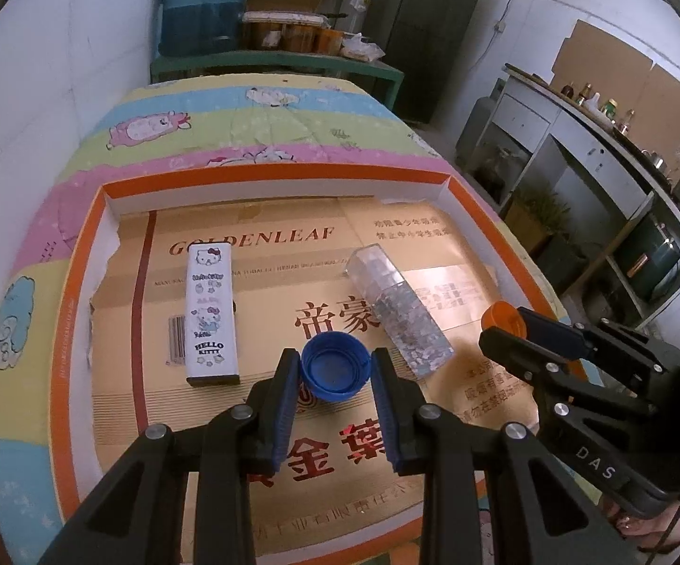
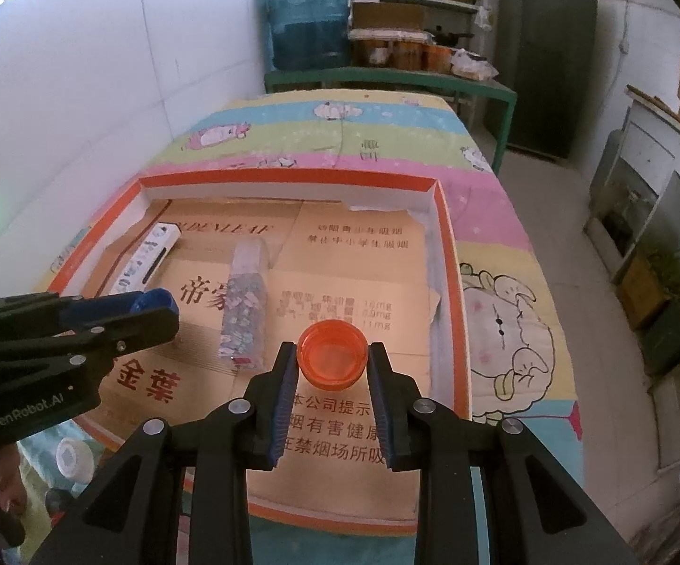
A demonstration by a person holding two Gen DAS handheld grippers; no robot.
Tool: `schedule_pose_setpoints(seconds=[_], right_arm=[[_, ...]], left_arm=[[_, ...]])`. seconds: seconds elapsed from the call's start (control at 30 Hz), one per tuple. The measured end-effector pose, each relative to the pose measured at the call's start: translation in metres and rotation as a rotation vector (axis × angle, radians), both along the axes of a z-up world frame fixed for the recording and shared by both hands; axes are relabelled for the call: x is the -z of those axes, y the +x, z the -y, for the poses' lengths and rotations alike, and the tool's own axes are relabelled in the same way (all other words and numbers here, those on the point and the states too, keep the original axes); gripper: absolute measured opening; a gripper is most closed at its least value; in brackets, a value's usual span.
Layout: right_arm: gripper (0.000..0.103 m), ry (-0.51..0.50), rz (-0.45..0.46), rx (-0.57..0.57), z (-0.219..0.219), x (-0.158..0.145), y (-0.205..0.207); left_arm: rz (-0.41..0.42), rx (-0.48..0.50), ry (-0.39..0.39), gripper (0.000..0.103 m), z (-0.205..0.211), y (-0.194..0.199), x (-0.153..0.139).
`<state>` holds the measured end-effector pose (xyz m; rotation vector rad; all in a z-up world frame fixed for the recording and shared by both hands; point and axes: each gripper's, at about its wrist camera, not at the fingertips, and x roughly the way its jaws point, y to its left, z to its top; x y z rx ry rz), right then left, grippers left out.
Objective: Organize rigid objects
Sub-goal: 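Carry the blue cap and orange cap over the cardboard tray with both grippers, then lower both caps into the tray and open both grippers, then withdraw both open grippers from the tray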
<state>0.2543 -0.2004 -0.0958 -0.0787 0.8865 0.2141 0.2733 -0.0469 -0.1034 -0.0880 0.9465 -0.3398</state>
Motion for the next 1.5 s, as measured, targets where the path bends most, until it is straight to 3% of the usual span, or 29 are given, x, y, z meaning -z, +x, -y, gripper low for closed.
schedule_pose_setpoints(seconds=[0.43,0.63,0.77,0.9,0.97,1.5], right_arm=[[0.030,-0.030,-0.039,-0.014,-0.006,0.012,0.008],[0.031,-0.046,-0.052,-0.012,-0.008,0.017,0.010],[0.031,-0.048,-0.052,-0.012,-0.008,0.017,0.009],[0.035,-0.051,-0.051,-0.009,-0.008,0.017,0.009],[0.042,-0.052,-0.047,-0.006,-0.007,0.016,0.008],[0.042,-0.033,-0.016,0.011,-0.004,-0.006,-0.012]], left_arm=[[-0.007,0.014,0.014,0.031,0.001,0.000,0.008],[-0.011,0.015,-0.017,0.032,-0.003,0.000,0.007],[-0.002,0.022,0.001,0.043,-0.001,-0.002,0.006],[0.010,0.029,0.019,0.043,0.003,-0.005,0.002],[0.016,0.027,0.024,0.043,0.004,-0.007,-0.001],[0.052,0.008,0.008,0.043,-0.004,-0.028,-0.024]])
